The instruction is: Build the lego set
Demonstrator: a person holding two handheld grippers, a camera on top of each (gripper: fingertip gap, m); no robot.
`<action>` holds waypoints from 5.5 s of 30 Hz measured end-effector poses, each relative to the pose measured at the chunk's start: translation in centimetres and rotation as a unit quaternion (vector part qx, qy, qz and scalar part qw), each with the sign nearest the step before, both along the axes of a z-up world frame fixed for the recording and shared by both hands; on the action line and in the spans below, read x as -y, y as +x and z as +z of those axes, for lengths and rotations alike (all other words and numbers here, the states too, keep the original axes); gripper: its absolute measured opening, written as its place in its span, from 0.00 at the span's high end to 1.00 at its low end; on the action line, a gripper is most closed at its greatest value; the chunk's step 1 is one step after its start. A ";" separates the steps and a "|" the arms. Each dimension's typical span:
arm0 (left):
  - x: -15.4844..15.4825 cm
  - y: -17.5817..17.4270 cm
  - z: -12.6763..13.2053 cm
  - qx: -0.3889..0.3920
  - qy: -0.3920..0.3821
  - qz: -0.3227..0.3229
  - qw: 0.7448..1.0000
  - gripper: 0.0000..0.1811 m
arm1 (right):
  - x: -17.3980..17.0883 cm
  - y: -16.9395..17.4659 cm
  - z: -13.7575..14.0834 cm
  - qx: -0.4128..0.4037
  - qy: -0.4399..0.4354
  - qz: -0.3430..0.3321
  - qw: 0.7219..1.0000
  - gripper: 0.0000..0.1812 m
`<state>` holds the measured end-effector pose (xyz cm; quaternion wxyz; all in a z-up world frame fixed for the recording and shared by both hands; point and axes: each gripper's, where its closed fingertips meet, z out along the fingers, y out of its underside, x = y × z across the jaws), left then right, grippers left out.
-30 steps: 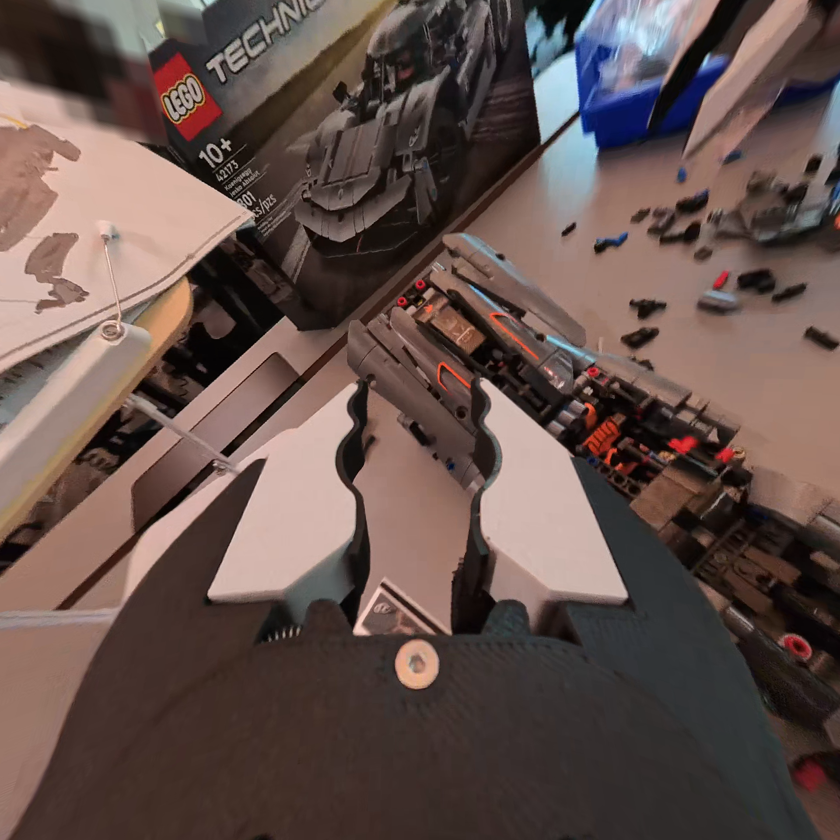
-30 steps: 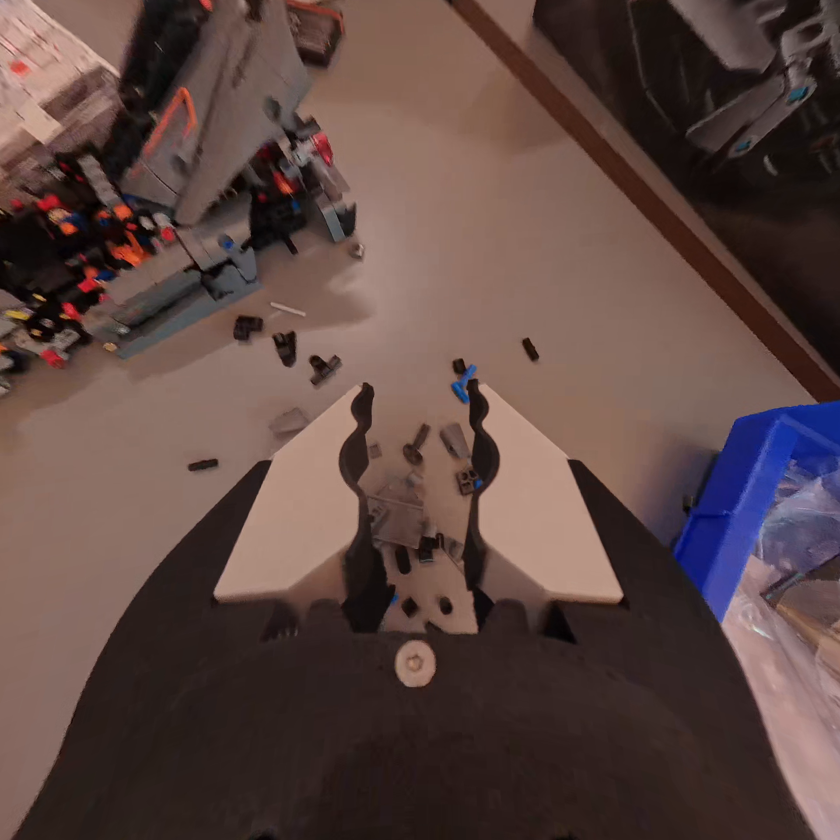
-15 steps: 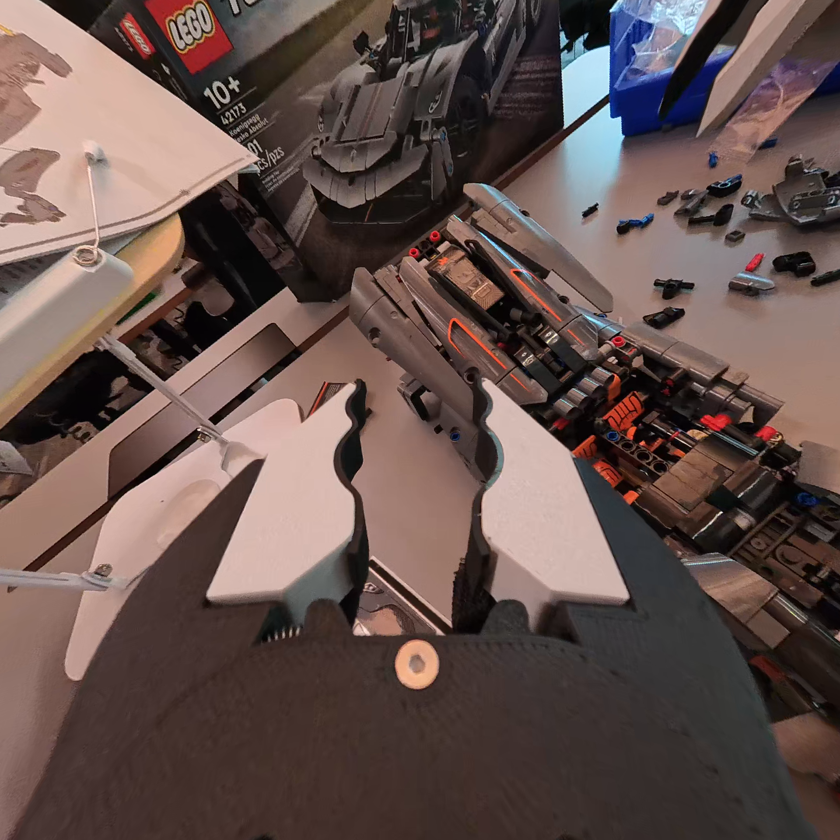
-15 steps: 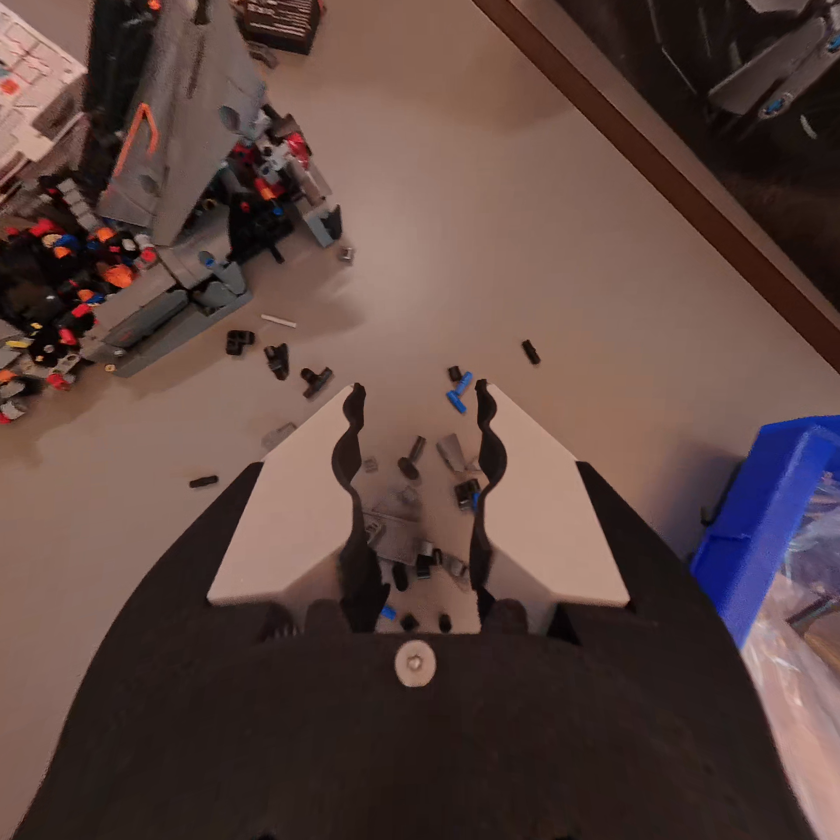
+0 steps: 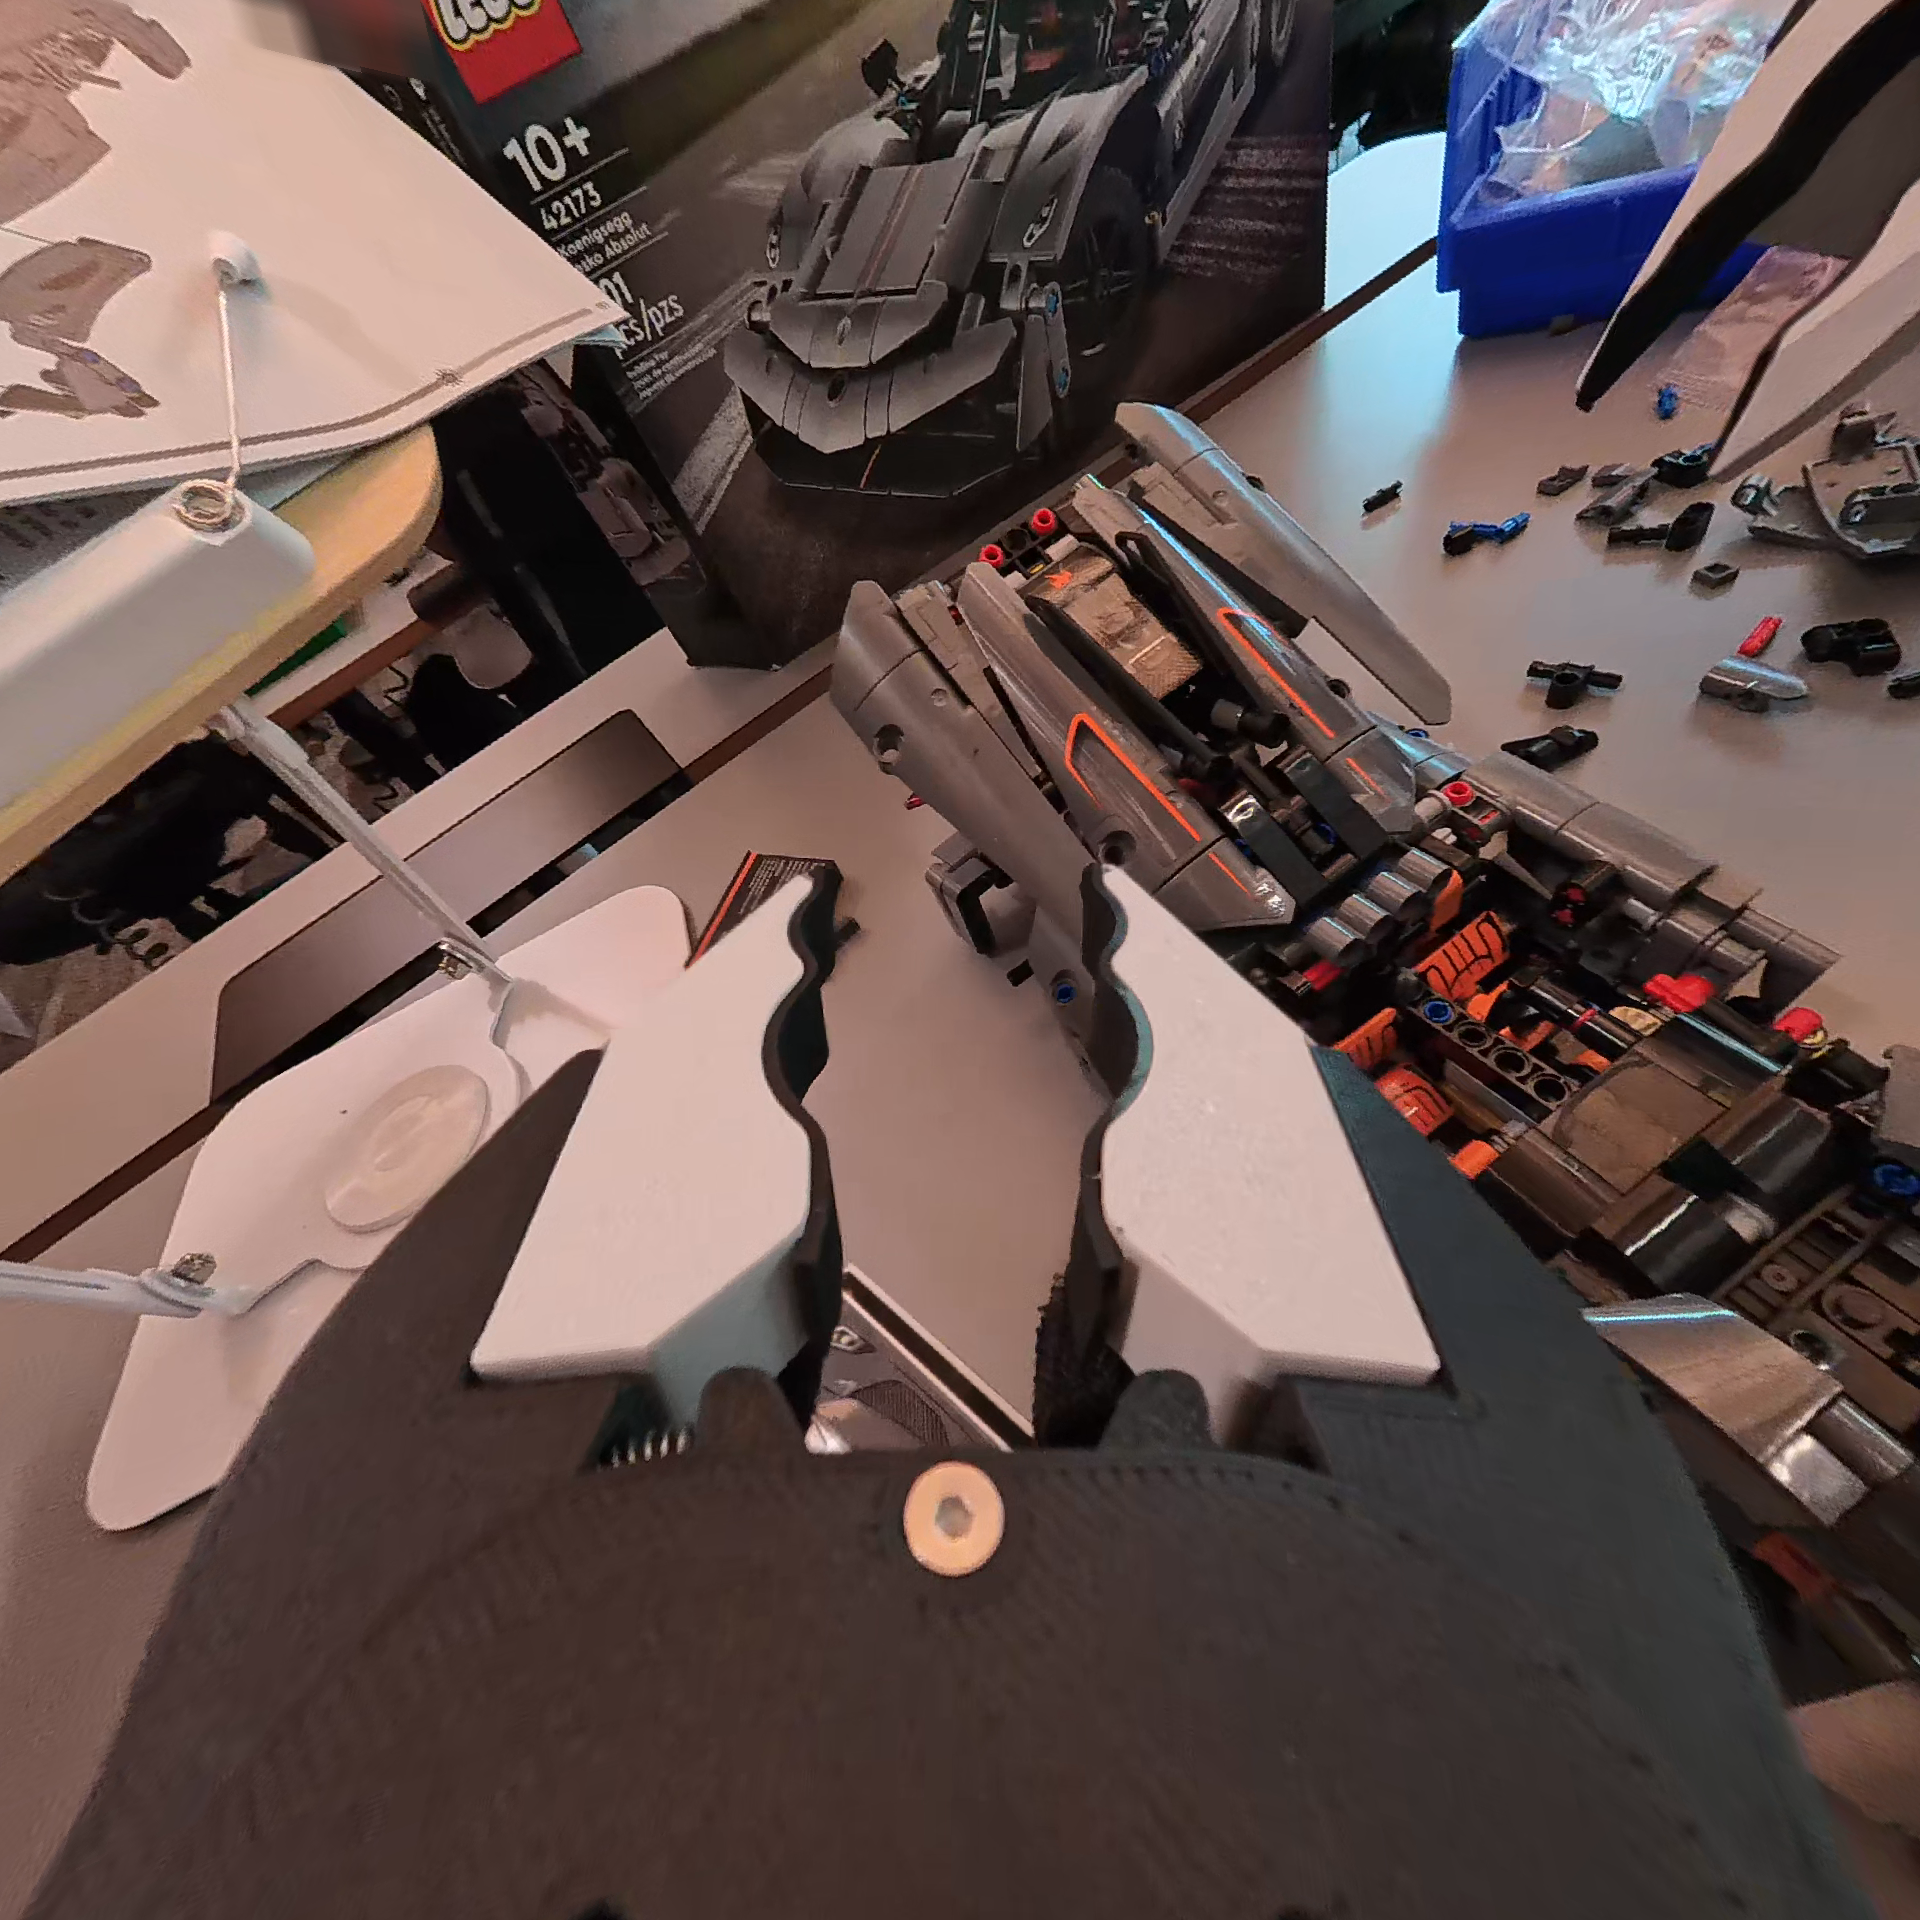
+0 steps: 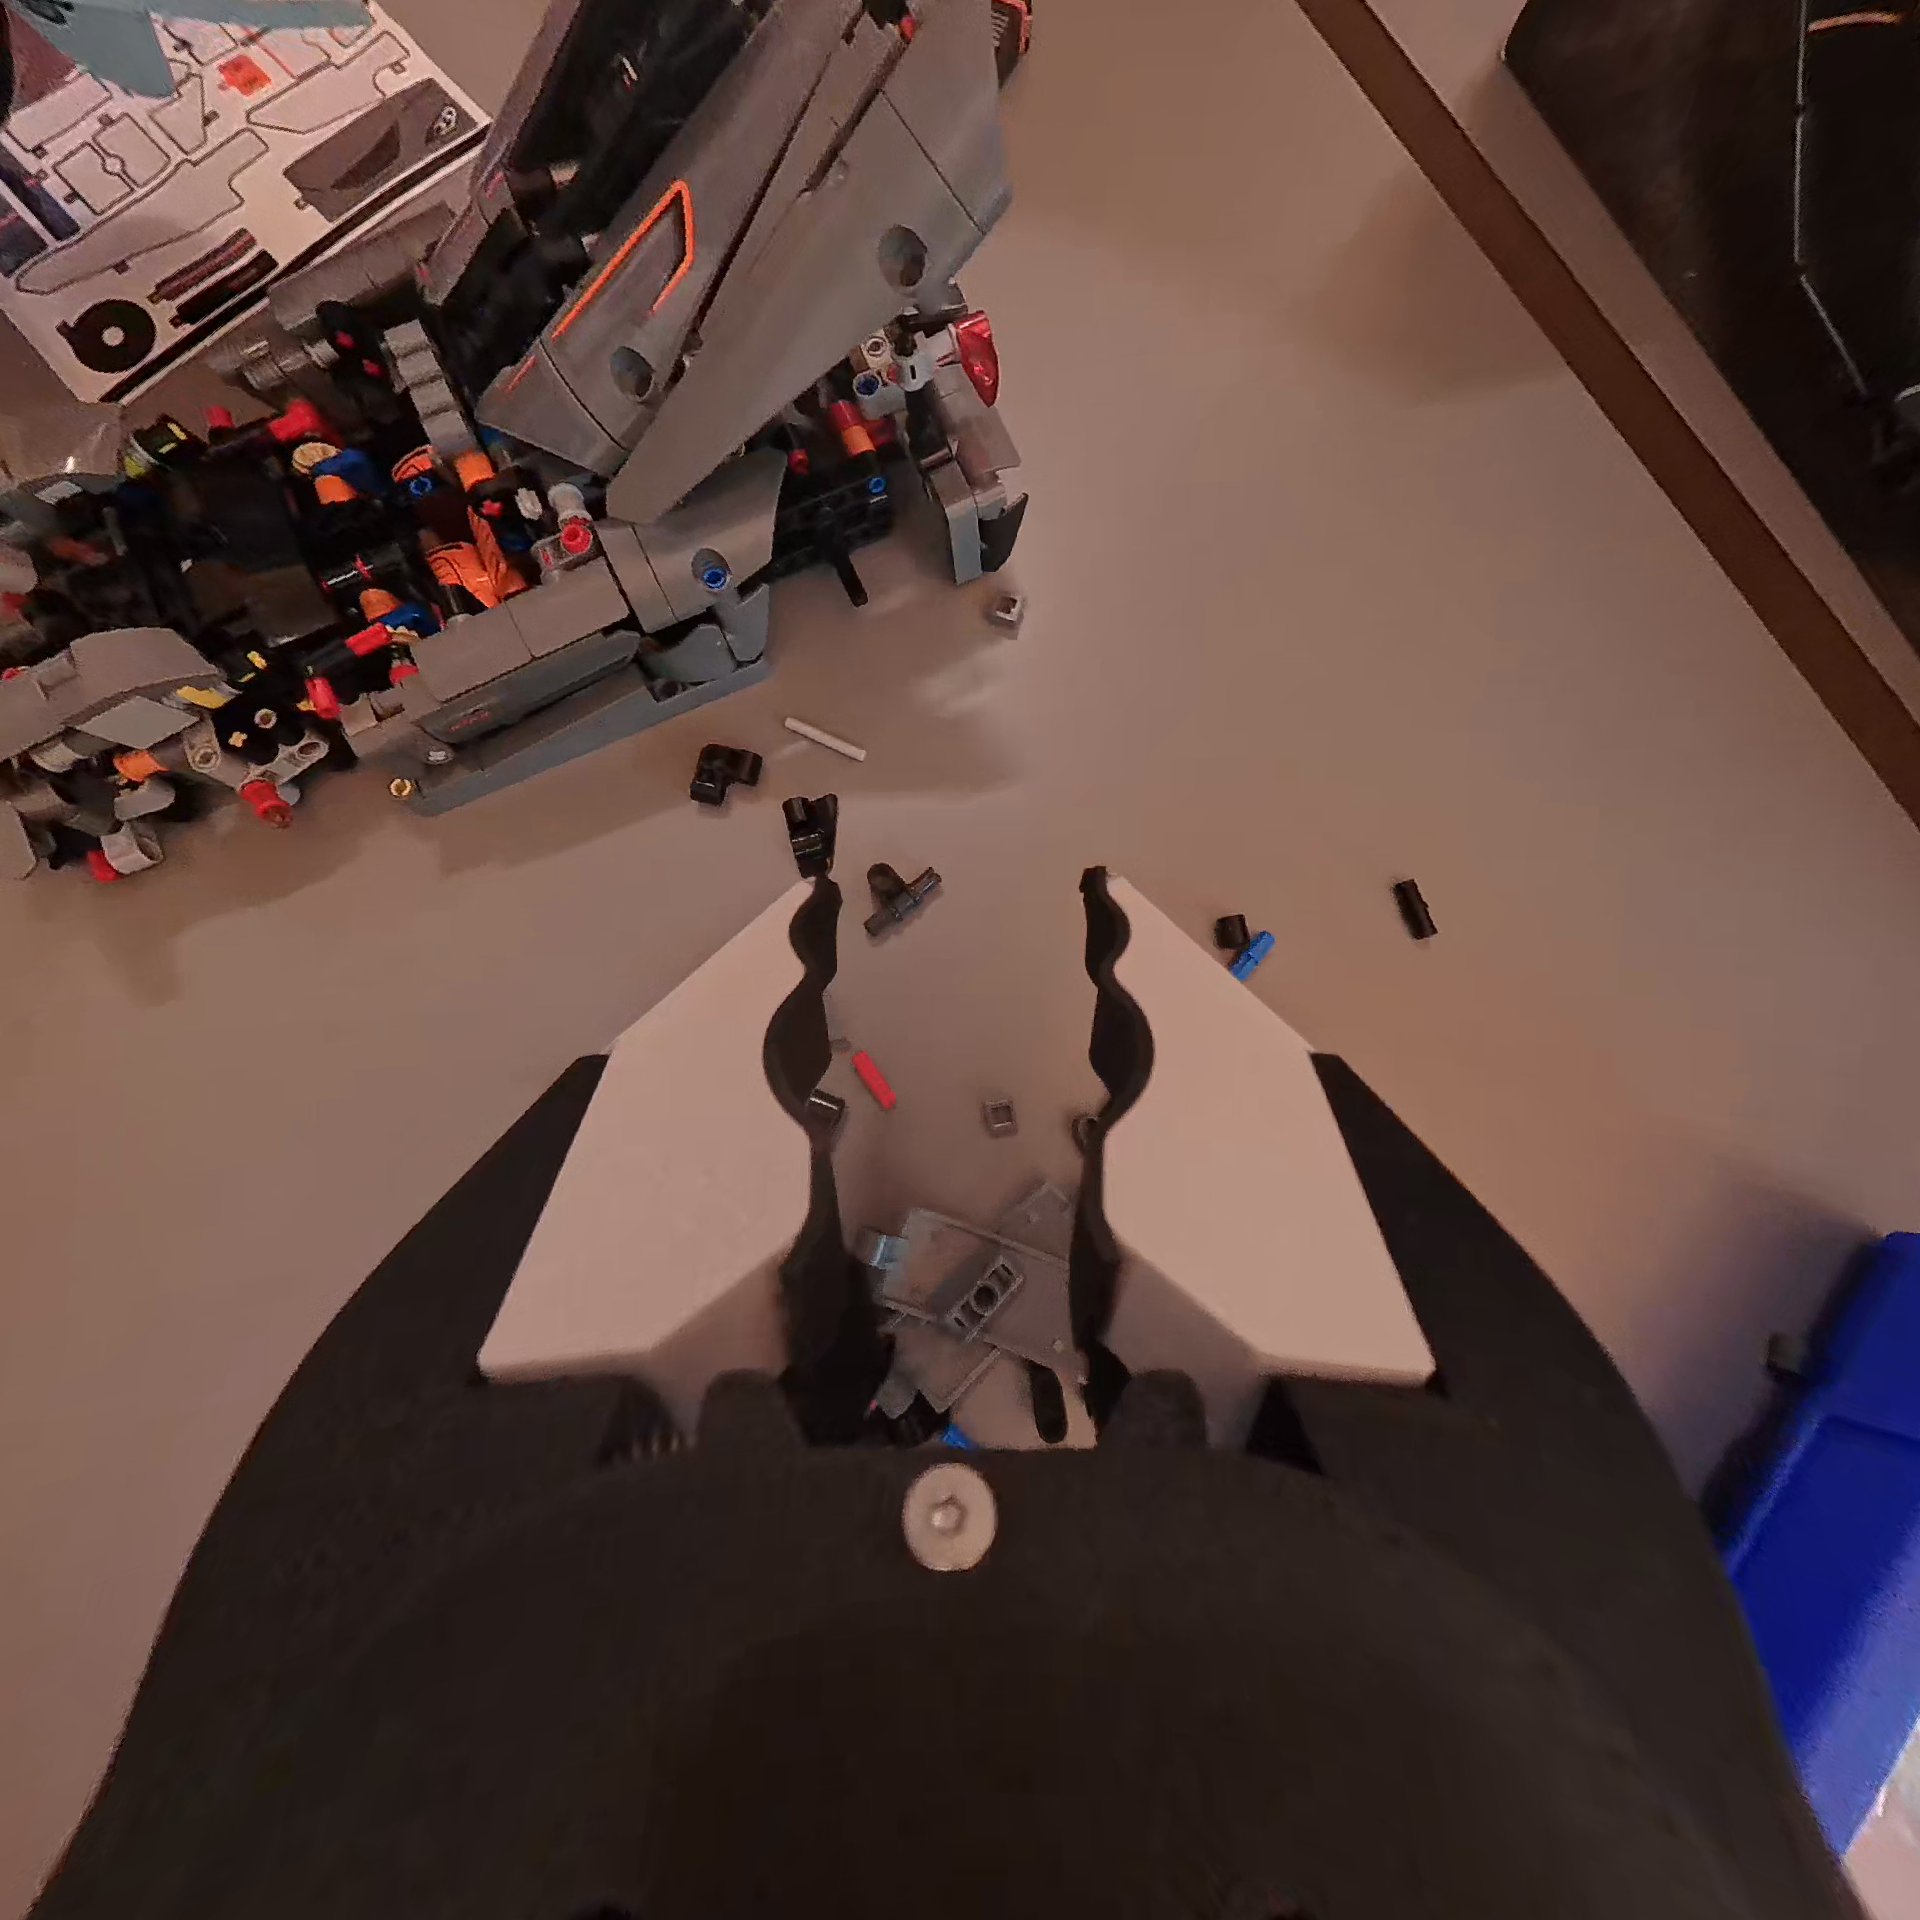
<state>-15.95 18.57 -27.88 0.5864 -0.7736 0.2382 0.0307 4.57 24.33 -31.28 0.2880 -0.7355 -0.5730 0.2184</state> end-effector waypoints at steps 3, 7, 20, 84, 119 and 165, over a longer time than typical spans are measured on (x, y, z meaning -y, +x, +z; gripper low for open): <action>0.0 -0.3 0.4 0.007 0.004 0.002 1.000 0.75 | 0.2 -0.1 0.0 0.000 0.002 0.006 1.000 0.75; 0.0 -0.4 0.3 0.006 0.003 0.002 1.000 0.75 | 0.2 -0.1 0.0 0.000 0.006 0.011 1.000 0.75; -0.2 -0.8 0.1 0.016 0.000 0.005 1.000 0.76 | 2.4 4.3 3.5 -0.002 0.004 0.011 1.000 0.76; 1.3 -2.1 -4.5 0.166 -0.213 -0.050 0.961 0.71 | -2.1 11.1 -3.4 -0.019 -0.121 -0.142 0.982 0.77; 0.9 -2.3 -4.8 0.151 -0.203 -0.046 0.966 0.72 | 7.7 5.5 -3.8 -0.003 -0.153 0.011 0.988 0.83; 0.6 -4.8 -2.9 0.141 -0.160 -0.005 0.977 0.73 | 5.0 7.8 -2.0 0.076 -0.053 -0.060 0.994 0.88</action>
